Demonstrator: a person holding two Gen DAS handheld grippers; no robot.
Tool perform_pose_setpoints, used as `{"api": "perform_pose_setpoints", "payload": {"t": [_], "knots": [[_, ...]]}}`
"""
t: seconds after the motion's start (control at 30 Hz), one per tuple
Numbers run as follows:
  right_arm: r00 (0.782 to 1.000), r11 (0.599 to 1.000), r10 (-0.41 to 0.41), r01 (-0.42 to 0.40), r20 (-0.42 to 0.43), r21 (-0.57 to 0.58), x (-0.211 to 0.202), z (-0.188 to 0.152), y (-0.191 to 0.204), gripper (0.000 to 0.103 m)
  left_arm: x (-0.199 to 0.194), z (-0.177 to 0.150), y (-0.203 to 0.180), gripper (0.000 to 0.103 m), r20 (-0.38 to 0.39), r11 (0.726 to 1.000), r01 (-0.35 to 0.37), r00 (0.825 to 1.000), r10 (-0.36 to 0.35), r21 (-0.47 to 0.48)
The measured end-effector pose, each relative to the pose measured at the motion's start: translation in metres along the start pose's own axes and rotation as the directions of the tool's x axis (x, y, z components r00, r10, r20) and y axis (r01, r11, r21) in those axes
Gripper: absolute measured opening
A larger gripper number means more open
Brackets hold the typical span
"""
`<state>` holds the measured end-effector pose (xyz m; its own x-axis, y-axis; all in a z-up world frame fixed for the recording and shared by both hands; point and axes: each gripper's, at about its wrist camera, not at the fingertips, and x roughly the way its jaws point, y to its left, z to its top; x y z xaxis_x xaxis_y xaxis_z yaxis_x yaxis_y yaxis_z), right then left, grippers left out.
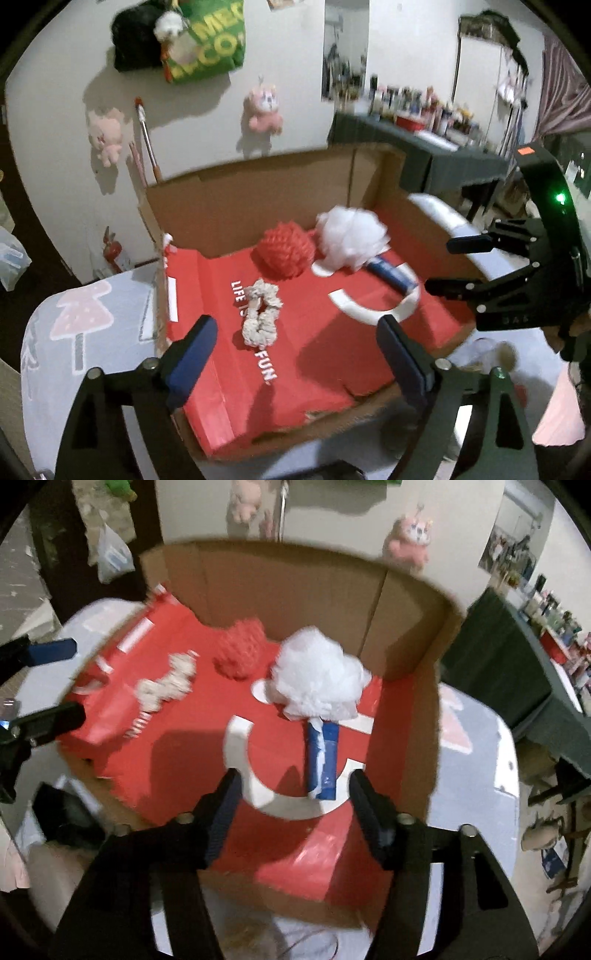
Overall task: Organize soft objects
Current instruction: 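Withdraw both tools from the box toward the remaining table items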
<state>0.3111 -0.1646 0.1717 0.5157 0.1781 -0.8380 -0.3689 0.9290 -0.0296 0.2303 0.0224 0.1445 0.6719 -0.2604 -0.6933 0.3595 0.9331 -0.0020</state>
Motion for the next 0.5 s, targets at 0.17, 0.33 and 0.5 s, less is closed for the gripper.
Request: {"api": "perform_pose_setpoints", "payload": {"t": [0.17,0.33,0.5], "knots": [[0.989,1.000,0.002,-0.001,0.148,-0.004,-0.070,-0.021,0.018,0.074,-0.048,-0.014,-0.012,0.101,0.114,0.999,0.005,0.993,0.000,-0.048],[0.962,1.000,-0.011,0.015,0.272,-0.013,-0.126,-0.052,0.040,0.082,-0.086,-0.037,-0.030,0.103,0.196,0.998,-0.012,0.980,0.023,-0.057],[0.933,1.000,-0.028,0.031,0.359,-0.001,-0.156,-0.089,0.057,0.084,-0.115,-0.066,-0.043,0.103,0.261,0.996,-0.026,0.964,0.047,-0.082]]}}
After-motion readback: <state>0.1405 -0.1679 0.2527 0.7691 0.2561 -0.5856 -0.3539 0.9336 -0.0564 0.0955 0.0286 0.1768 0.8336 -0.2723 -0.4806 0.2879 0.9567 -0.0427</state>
